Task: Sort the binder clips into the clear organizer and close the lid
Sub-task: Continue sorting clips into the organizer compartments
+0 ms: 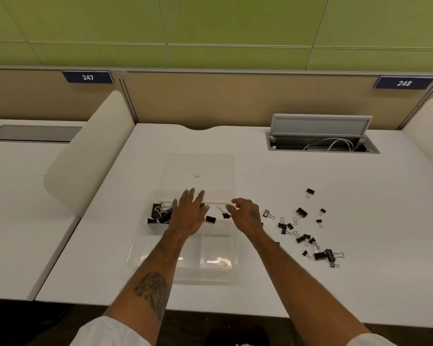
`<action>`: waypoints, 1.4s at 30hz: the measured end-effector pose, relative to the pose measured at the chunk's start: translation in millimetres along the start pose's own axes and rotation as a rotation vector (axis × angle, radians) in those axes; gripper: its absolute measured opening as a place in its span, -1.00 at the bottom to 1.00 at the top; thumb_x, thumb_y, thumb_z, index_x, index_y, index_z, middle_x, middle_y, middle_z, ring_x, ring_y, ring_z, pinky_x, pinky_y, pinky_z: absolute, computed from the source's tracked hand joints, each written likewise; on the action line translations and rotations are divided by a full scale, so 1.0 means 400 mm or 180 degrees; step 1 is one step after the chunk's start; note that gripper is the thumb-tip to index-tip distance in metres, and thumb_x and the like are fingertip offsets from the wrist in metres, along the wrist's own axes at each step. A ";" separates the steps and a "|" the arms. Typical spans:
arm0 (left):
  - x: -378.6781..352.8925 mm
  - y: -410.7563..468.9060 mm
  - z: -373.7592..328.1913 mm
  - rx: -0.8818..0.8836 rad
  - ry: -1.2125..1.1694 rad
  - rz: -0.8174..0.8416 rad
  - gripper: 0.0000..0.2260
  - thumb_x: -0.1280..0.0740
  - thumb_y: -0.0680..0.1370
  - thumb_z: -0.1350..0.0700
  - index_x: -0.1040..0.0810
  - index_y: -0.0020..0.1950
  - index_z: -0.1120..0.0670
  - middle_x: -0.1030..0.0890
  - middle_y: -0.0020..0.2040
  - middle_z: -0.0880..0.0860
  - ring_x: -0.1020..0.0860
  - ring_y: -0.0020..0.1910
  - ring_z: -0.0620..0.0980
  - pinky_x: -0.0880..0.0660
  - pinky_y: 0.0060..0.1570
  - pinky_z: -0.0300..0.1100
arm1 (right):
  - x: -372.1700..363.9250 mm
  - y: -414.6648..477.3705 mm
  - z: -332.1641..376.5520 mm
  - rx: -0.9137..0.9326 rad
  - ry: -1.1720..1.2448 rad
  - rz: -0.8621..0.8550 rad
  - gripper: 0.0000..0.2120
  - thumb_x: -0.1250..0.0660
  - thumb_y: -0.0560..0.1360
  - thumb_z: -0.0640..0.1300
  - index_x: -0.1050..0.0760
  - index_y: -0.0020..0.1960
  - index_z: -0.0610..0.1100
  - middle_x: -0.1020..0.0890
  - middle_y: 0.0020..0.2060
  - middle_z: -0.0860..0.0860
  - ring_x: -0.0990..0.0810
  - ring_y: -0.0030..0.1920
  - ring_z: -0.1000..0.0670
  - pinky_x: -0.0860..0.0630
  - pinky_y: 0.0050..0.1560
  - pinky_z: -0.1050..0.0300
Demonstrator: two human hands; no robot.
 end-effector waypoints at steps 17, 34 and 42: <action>-0.071 0.045 -0.187 -0.0624 0.0216 0.0143 -0.39 0.05 0.61 -0.28 0.16 0.58 -0.09 0.12 0.60 0.08 0.22 0.56 0.04 0.15 0.49 0.16 | 0.217 -0.030 -0.187 0.0008 -0.1823 -0.0446 -0.44 -0.06 0.64 0.11 -0.03 0.58 -0.03 0.00 0.56 -0.19 0.02 0.56 -0.19 -0.16 0.45 -0.17; -0.221 0.027 -0.490 -0.1250 0.0184 0.0774 -0.66 -0.32 0.54 0.10 -0.42 0.31 0.01 -0.48 0.24 -0.04 -0.52 0.16 0.04 -0.46 0.07 -0.09 | 0.388 0.093 -0.368 0.0150 -0.2389 0.0109 -0.37 -0.09 0.53 -0.38 -0.09 0.55 -0.08 -0.09 0.54 -0.18 -0.11 0.50 -0.18 -0.32 0.35 -0.08; -0.286 -0.006 -0.523 -0.1376 0.0674 0.1144 -0.42 -0.40 0.41 0.22 -0.34 0.40 -0.04 -0.38 0.36 -0.03 -0.54 0.11 0.09 -0.49 -0.03 -0.05 | 0.354 0.129 -0.341 0.0799 -0.3240 0.0338 -0.45 -0.20 0.54 -0.33 -0.21 0.50 -0.11 -0.22 0.47 -0.17 -0.44 0.27 -0.18 -0.44 0.20 -0.10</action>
Point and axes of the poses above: each hand's wrist, its own y-axis towards the middle knuckle, its own x-axis out of the back of the hand, z = x × y, the point moved 10 cm from there along y, towards the middle knuckle
